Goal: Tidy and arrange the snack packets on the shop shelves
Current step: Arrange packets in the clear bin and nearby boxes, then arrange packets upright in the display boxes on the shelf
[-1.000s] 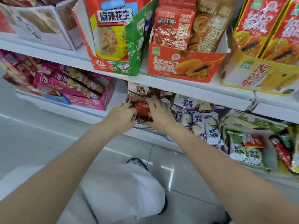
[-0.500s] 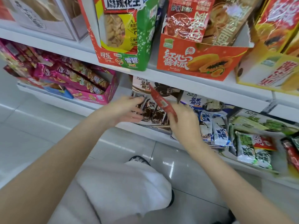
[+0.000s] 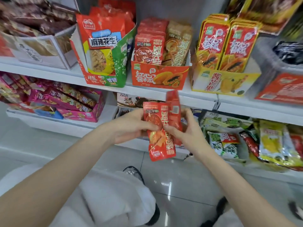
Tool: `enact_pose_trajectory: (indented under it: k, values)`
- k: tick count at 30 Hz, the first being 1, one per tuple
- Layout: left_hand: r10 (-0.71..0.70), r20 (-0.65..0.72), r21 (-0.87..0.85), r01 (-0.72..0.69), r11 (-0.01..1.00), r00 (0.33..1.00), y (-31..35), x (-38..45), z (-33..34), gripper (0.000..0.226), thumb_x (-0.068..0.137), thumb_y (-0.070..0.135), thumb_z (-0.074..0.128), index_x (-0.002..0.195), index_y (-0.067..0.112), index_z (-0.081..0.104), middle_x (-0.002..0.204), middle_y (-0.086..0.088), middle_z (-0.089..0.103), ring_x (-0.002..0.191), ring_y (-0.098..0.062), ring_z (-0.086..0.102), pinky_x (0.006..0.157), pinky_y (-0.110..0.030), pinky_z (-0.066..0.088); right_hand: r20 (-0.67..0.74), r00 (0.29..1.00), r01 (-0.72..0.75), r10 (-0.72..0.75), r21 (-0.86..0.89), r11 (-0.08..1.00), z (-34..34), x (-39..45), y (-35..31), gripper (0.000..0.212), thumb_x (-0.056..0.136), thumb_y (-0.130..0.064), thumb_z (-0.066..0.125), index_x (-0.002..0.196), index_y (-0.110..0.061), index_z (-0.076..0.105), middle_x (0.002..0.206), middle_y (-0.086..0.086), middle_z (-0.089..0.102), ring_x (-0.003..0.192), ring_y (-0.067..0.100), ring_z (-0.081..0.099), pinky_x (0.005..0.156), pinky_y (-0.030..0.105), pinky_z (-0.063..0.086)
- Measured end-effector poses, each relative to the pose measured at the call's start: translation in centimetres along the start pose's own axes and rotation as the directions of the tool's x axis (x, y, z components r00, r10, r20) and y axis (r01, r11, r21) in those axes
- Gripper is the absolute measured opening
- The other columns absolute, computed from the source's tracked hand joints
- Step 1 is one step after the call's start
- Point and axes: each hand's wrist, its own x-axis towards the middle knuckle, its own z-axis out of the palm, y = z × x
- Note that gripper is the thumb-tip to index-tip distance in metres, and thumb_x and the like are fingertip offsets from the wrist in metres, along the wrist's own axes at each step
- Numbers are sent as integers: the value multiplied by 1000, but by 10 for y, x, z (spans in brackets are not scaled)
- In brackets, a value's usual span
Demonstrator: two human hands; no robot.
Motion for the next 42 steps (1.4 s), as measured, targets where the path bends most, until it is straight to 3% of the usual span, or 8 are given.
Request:
enact_pose_trajectory:
  k: [4,11,18,22,27,32,38,42]
  values:
    - [71,-106,-58,-77,995,992,19,-11,-10,25,83,-5,54,99,13,60,85,2,73,77,-11,69,67,-24,58,-181,982,-31,49,102,994,-31,-16,-16,27,80,-11,67,100,-26,57,95,-7,70,87,8,68,78,29,56]
    - [143,-295,-67,-169,983,945,47,-2,0,19,93,4,47,105,14,58,94,-3,72,83,-16,69,77,-33,55,-20,999,-33,41,302,953,-44,-17,-59,30,76,-9,63,102,-24,62,93,-4,71,87,14,69,70,31,57]
    - [89,-258,-235,-152,960,962,64,7,10,19,97,17,43,111,15,55,100,-5,69,87,-17,66,78,-36,54,-3,822,483,-569,-525,701,-51,14,-85,12,78,-27,65,82,-35,73,131,-15,43,128,22,36,107,32,30]
    - [133,-187,-270,-181,946,973,71,2,10,29,91,19,52,118,12,56,111,-8,68,100,-21,65,81,-34,53,345,836,517,-426,-755,403,-51,19,-88,41,82,-29,41,115,-30,64,145,1,32,131,23,22,107,42,21]
    - [248,-232,-149,-286,946,940,74,-4,6,35,84,-4,57,106,22,57,107,-4,67,93,-17,66,77,-32,56,232,911,406,-340,-639,653,-54,20,-111,35,83,-42,60,118,-42,55,149,-9,20,138,11,19,111,31,22]
    - [294,-218,18,-297,955,931,82,-9,3,26,86,3,59,101,24,58,96,2,69,85,-10,67,73,-27,57,175,931,339,-320,-739,582,-56,33,-124,71,79,-18,71,131,-44,30,128,-4,34,108,1,34,76,-9,28]
    - [342,-449,158,-304,940,825,82,-3,-9,16,95,17,49,93,21,64,91,-3,71,79,-18,67,72,-30,55,60,959,219,-277,-777,590,-80,41,-131,41,80,-9,69,117,-22,54,109,-2,49,101,19,52,83,32,47]
    - [336,-496,58,-355,933,801,94,2,-12,19,96,19,48,102,13,64,97,-8,71,85,-22,68,79,-36,54,-200,978,81,-66,66,995,-77,45,-142,17,81,-2,62,94,-13,57,95,3,66,84,21,66,66,28,58]
